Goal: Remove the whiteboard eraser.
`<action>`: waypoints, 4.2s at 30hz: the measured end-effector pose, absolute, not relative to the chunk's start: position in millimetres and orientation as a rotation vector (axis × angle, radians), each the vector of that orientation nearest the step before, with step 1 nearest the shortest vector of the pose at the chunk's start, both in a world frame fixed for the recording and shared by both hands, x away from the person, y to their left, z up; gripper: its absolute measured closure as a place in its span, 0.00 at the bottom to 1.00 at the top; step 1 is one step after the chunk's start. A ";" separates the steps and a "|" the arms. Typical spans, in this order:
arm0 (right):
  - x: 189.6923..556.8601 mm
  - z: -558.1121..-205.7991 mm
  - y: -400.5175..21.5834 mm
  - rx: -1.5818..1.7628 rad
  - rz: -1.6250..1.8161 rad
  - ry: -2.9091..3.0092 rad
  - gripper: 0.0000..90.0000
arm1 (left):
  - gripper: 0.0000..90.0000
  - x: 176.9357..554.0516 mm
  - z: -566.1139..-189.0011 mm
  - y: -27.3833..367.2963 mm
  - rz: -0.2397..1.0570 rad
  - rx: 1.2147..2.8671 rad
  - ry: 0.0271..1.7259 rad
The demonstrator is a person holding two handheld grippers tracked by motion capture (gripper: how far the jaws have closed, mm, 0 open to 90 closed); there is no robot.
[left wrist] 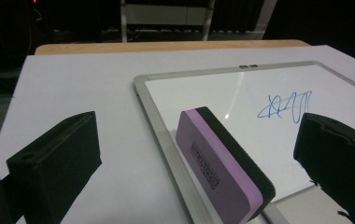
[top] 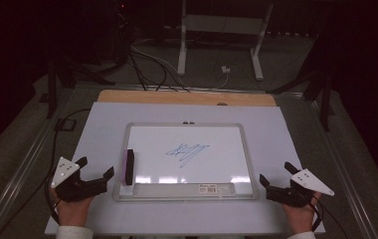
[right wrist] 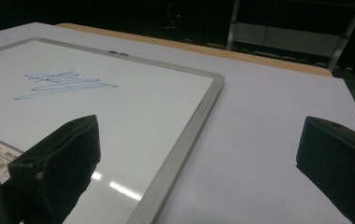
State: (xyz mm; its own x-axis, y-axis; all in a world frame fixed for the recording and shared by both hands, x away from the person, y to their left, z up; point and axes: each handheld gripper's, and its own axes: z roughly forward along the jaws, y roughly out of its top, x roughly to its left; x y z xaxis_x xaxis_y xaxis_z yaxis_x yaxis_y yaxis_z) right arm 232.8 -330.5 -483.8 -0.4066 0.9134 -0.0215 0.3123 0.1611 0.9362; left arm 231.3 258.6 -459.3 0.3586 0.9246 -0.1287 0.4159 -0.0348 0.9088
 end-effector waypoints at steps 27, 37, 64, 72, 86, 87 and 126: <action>233.0 -484.5 -331.2 1.170 1.243 1.823 0.00 | 0.04 265.9 -479.3 233.5 0.515 1.761 1.313; 233.8 -485.0 -332.4 1.179 1.239 1.823 0.00 | 0.17 269.6 -487.2 232.1 0.493 1.802 1.375; 233.1 -483.7 -334.3 1.181 1.242 1.814 0.00 | 0.40 274.5 -508.6 209.8 0.326 1.920 1.374; 232.7 -483.1 -333.5 1.179 1.238 1.816 0.00 | 0.46 273.3 -506.1 213.4 0.335 1.904 1.383; 231.6 -482.7 -335.0 1.190 1.243 1.799 0.00 | 0.46 269.8 -482.5 217.1 0.444 1.852 1.301; 231.6 -482.8 -335.2 1.192 1.243 1.799 0.00 | 0.46 270.2 -480.9 216.8 0.449 1.851 1.295; 230.9 -482.2 -334.9 1.180 1.248 1.797 0.00 | 0.46 324.0 -481.7 149.8 0.492 1.879 1.170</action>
